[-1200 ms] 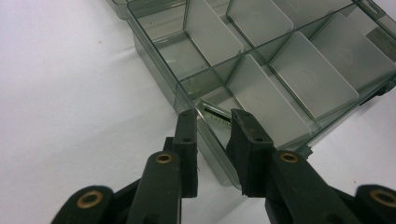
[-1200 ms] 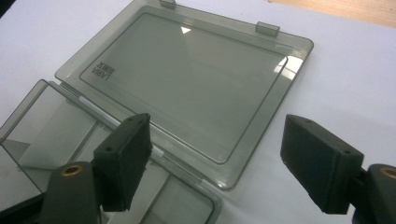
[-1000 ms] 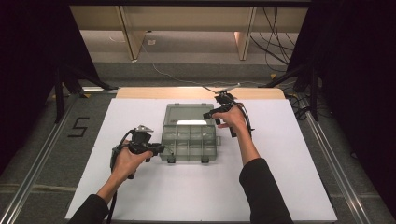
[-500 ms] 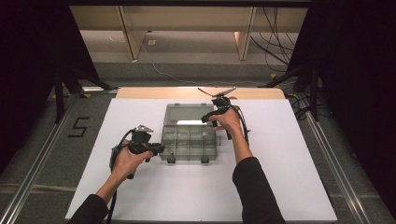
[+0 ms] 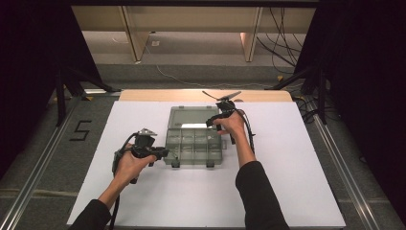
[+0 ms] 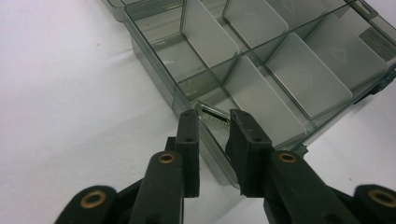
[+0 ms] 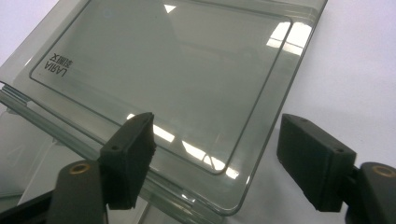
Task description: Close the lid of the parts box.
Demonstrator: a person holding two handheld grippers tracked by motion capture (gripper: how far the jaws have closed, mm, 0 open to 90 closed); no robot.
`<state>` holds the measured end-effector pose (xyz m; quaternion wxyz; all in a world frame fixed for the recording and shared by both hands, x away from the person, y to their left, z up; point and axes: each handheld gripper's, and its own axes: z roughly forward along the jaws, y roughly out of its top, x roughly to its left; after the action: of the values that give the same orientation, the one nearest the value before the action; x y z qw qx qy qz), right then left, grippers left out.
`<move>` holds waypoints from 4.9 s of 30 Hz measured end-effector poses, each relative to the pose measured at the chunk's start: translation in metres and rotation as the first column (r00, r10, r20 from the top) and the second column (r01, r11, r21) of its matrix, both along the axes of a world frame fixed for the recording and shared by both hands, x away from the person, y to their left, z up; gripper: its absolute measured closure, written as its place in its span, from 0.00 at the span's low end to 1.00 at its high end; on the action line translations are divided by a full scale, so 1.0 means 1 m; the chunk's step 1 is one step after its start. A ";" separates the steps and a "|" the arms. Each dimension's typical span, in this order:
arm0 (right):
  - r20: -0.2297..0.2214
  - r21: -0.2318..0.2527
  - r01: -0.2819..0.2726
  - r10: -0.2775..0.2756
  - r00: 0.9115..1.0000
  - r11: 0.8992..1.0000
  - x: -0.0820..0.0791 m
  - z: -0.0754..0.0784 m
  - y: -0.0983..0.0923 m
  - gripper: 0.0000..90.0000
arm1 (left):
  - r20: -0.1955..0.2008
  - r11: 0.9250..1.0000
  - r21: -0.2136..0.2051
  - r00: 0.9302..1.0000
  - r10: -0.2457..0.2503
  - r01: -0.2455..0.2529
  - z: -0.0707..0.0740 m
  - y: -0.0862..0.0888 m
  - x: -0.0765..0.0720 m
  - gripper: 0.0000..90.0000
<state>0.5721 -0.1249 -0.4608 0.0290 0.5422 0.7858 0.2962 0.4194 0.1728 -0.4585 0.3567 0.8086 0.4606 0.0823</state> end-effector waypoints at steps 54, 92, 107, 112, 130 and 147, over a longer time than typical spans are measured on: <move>0.096 0.082 -0.001 -0.007 0.995 0.997 -0.006 0.007 -0.027 0.80 | 0.038 1.000 -0.019 0.999 -0.009 0.010 -0.002 0.000 0.000 0.86; 0.468 0.025 -0.114 0.089 0.879 0.993 -0.051 0.004 -0.036 0.93 | 0.047 0.999 -0.032 0.999 -0.005 0.007 -0.005 0.002 0.001 0.84; 0.564 -0.001 -0.112 0.093 0.821 0.994 -0.065 -0.003 -0.035 0.93 | 0.061 1.000 -0.014 0.998 -0.002 0.003 -0.005 0.004 0.002 0.62; 0.577 0.006 -0.106 0.083 0.813 0.994 -0.067 -0.004 -0.035 0.94 | 0.098 1.000 -0.019 0.995 0.022 -0.020 0.000 0.005 0.005 0.43; 0.585 0.002 -0.102 0.082 0.807 0.995 -0.070 -0.005 -0.035 0.94 | 0.227 0.988 -0.123 0.967 0.117 -0.091 0.063 0.008 0.040 0.35; 0.599 -0.001 -0.099 0.080 0.797 0.995 -0.070 -0.005 -0.035 0.94 | 0.337 0.983 -0.139 0.928 0.160 -0.119 0.111 -0.003 0.079 0.85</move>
<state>0.5023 -0.1595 -0.4662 0.2533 0.3838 0.7565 0.4650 0.4987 0.1698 -0.3474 0.4719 0.7245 0.4510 0.2216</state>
